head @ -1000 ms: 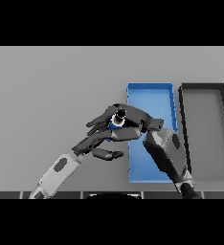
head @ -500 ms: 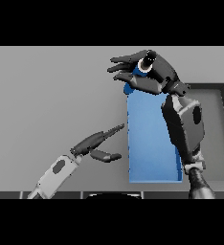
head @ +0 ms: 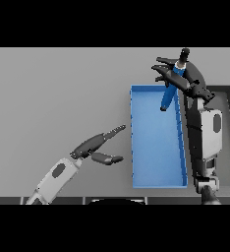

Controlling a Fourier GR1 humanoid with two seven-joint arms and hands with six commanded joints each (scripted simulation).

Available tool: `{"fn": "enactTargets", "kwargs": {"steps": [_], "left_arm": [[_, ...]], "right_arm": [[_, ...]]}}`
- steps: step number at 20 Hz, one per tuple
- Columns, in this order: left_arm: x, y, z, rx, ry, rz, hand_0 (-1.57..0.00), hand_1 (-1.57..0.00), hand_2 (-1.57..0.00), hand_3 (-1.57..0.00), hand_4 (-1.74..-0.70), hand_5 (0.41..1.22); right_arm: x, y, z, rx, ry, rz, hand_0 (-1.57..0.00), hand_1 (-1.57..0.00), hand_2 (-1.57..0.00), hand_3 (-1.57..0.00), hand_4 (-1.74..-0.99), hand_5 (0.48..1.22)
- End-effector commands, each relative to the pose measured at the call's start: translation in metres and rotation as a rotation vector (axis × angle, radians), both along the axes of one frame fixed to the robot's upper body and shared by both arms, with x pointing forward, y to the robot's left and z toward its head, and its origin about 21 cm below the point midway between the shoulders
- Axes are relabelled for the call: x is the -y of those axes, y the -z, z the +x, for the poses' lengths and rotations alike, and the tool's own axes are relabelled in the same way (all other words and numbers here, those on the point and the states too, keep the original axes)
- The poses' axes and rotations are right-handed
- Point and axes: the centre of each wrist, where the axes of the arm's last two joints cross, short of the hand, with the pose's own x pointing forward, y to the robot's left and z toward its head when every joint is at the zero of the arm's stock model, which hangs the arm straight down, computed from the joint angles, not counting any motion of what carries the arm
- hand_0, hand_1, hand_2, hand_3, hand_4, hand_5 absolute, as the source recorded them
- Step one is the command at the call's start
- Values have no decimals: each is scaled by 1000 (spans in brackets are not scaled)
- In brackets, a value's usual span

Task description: Pick up the blue pipe and place it into the blue bin.

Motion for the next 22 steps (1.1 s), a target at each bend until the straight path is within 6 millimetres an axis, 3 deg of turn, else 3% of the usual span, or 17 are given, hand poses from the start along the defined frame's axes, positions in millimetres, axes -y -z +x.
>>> {"fn": "enactTargets", "kwargs": {"steps": [1, 6, 8, 9, 12, 14, 15, 16, 18, 19, 22], "left_arm": [[0, 2, -2, 2, 7, -3, 1, 1, 1, 1, -827, 464], [1, -1, -2, -3, 15, -9, 1, 1, 1, 1, -829, 470], [1, 0, -2, -4, 10, 8, 1, 1, 1, 1, -826, 470], [3, 1, -4, -5, 11, 6, 1, 1, 1, 1, -827, 471], [2, 3, -4, -7, 7, 0, 1, 1, 1, 1, -826, 475], [2, 6, -5, -12, 0, 2, 1, 1, 1, 1, -827, 474], [4, 3, -5, -3, 3, -6, 1, 1, 1, 1, -829, 474], [1, 4, -6, -6, 7, -5, 1, 1, 1, 1, -830, 476], [6, 0, -3, -7, 11, 3, 1, 1, 1, 1, -828, 476], [6, 1, -5, -8, 12, -4, 1, 1, 1, 1, -828, 476], [4, 0, -5, -4, 11, -2, 1, 1, 1, 1, -829, 477]], "right_arm": [[5, 10, -1, -45, 36, -10, -1571, -1571, -1571, -1571, -1499, 1221], [23, 72, -15, -259, 191, -75, -1571, -1571, -1571, -1571, -1499, 1221], [28, 89, -24, -322, 200, -126, -1571, -1571, -1571, -1080, -1586, 1221], [28, 96, -29, -346, 193, -153, -1571, -1571, -1571, -1178, -1569, 1221], [26, 118, -38, -438, 197, -221, -1571, -1571, -1571, -693, -1653, 1205], [24, 133, -45, -531, 214, -252, -1571, -1571, -1571, -1009, -1583, 1199], [25, 137, -44, -586, 233, -230, -1465, -1382, -1333, -807, -1534, 1190], [25, 141, -44, -639, 235, -225, -1172, -1106, -1066, -646, -1477, 1178], [25, 140, -42, -713, 230, -220, -749, -707, -682, -413, -1344, 1172], [20, 141, -43, -730, 207, -226, -599, -566, -545, -330, -1302, 1182], [11, 129, -46, -639, 95, -382, -306, -289, -279, -169, -1215, 1044]]}}
